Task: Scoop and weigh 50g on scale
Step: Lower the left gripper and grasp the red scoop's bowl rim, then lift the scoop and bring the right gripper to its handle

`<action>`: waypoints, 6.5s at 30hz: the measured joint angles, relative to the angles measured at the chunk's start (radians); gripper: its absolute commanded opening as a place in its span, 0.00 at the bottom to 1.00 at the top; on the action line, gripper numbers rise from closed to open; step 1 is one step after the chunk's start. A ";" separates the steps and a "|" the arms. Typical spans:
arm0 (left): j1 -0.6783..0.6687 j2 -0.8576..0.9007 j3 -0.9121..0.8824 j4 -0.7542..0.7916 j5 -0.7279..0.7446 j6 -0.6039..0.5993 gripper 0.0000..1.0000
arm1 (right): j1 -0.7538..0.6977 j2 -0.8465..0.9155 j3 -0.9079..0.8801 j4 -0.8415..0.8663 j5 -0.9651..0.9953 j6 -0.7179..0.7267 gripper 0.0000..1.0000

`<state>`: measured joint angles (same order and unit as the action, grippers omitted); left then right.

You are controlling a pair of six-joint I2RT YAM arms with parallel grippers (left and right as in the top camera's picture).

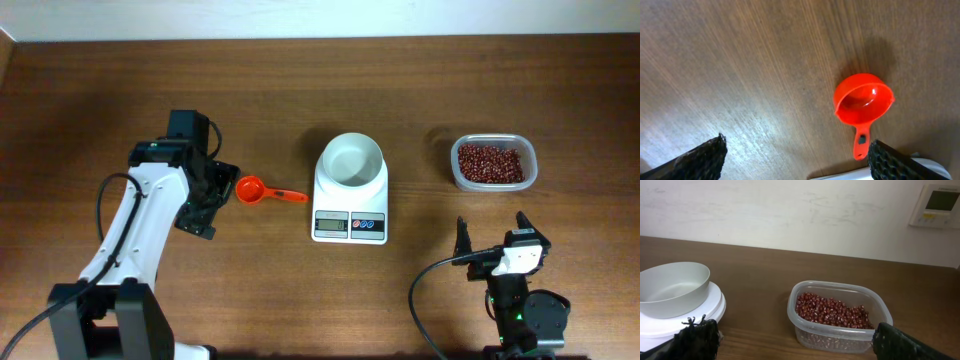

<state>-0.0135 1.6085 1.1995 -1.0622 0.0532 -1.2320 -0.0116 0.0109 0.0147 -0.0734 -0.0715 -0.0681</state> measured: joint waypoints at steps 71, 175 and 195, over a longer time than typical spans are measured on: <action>-0.130 0.262 0.000 0.223 -0.067 -0.008 0.62 | 0.000 0.000 0.000 0.000 0.000 0.000 0.99; -0.079 0.011 0.056 -0.059 -0.045 0.218 0.00 | 0.000 0.209 0.220 -0.230 -0.646 0.878 0.99; -0.281 0.011 0.058 -0.131 0.080 -0.001 0.00 | 0.016 0.805 0.374 -0.222 -0.945 0.724 0.89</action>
<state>-0.2943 1.6192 1.2572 -1.1934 0.1337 -1.2331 0.0044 0.8162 0.3889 -0.2958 -1.0168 0.6556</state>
